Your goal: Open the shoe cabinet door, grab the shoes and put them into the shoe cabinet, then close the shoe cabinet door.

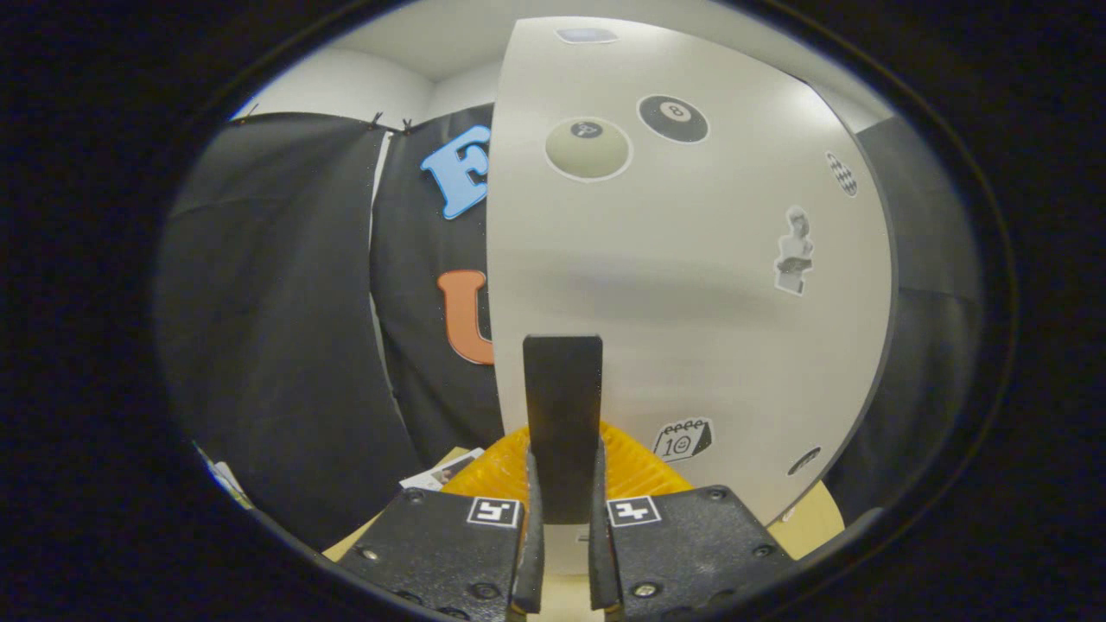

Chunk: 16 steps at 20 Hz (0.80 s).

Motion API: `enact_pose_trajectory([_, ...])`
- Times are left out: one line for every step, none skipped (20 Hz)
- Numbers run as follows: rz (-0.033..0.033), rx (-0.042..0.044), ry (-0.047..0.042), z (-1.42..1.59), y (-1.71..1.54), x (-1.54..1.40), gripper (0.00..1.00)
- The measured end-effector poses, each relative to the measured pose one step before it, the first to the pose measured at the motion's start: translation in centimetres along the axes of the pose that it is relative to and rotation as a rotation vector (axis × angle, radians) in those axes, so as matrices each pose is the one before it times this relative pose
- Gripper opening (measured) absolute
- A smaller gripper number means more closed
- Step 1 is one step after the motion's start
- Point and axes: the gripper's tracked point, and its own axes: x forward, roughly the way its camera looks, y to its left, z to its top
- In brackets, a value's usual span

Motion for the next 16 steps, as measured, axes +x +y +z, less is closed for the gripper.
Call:
enact_pose_trajectory([0.01221,-0.00383,-0.001,-0.089,-0.03,-1.177,0.23])
enact_pose_trajectory([0.01176,-0.00043,0.00045,-0.198,-0.026,-1.115,0.23])
enact_pose_trajectory([0.01217,0.00029,0.00087,-0.211,-0.03,-1.02,0.23])
enact_pose_trajectory([0.01251,-0.00297,-0.00128,-0.133,-0.199,-1.064,0.23])
enact_pose_trajectory([0.0118,-0.0062,-0.00346,-0.076,-0.241,-0.895,0.23])
enact_pose_trajectory([0.01314,-0.00271,-0.00283,-0.118,-0.272,-0.895,0.23])
enact_pose_trajectory([0.01197,0.00244,-0.00307,-0.073,-0.391,-0.667,0.23])
enact_pose_trajectory([0.01631,0.00108,-0.00281,-0.219,-0.449,-0.804,0.23])
enact_pose_trajectory([0.01688,-0.00056,0.00059,-0.016,-0.374,-0.64,0.23])
enact_pose_trajectory([0.01654,0.0021,-0.0016,-0.18,-0.253,-0.702,0.22])
enact_pose_trajectory([0.01566,-0.00545,-0.00168,-0.061,-0.393,-0.67,0.22])
enact_pose_trajectory([0.01153,-0.00529,0.0016,-0.107,-0.331,-0.632,0.21])
enact_pose_trajectory([0.00658,0.00253,0.00022,-0.068,-0.511,-0.513,0.21])
enact_pose_trajectory([0.0068,-0.01025,0.00003,-0.047,-0.424,-0.22,0.21])
enact_pose_trajectory([0.00218,-0.00231,0.00106,-0.067,-0.48,-0.486,0.2])
enact_pose_trajectory([0.00021,-0.0003,0.00081,-0.133,-0.498,-0.559,0.19])
